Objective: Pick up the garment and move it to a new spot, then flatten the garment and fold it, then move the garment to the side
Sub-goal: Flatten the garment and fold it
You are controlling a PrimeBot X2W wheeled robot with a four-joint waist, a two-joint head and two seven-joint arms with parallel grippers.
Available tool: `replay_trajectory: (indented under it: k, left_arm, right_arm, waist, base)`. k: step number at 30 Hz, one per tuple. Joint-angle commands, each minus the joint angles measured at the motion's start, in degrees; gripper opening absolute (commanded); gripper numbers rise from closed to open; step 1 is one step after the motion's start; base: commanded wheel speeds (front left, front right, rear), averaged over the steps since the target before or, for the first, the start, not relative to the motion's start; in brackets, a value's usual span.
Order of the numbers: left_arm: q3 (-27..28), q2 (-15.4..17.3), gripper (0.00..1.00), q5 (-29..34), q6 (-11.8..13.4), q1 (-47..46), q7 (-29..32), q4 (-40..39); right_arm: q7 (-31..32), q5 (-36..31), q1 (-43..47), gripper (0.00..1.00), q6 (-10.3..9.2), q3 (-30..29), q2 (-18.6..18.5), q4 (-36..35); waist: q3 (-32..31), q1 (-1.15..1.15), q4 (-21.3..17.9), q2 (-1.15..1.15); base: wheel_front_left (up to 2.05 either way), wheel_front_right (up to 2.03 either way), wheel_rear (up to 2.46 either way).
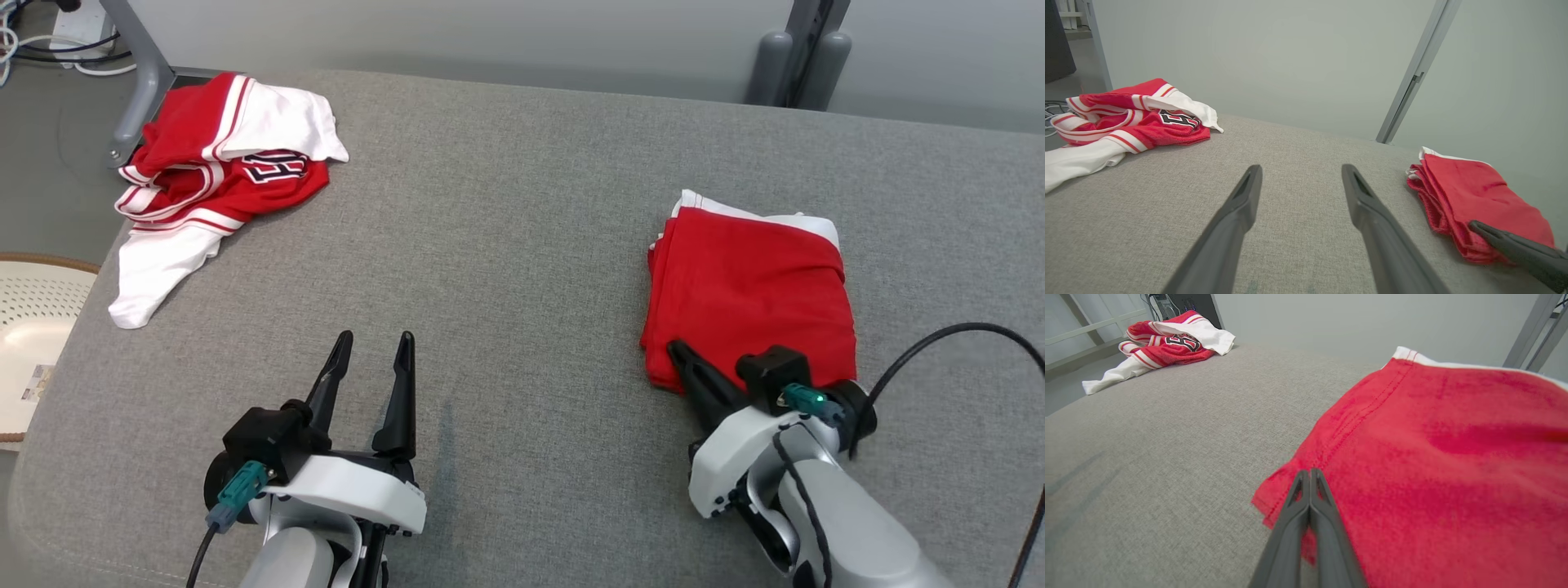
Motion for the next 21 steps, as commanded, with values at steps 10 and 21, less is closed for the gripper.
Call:
replay_trajectory:
  k: [10,21]
  left_arm:
    - [0.23,0.16,1.0,0.58,-0.19,0.26,0.0,0.47]
    - [0.11,0.68,1.0,0.53,-0.44,1.63,0.0,0.61]
  right_arm:
    - [-0.02,1.03,0.25,0.0,0.0,5.1,0.33,-0.57]
    - [-0.01,-3.93,6.48,1.0,0.0,-8.36,-0.52,-20.09]
  waist:
    - [-1.26,0.0,-0.6,0.0]
    - [-5.24,0.0,-3.84,0.0]
  base:
    - [0.0,0.0,0.0]
    - [0.0,0.0,0.0]
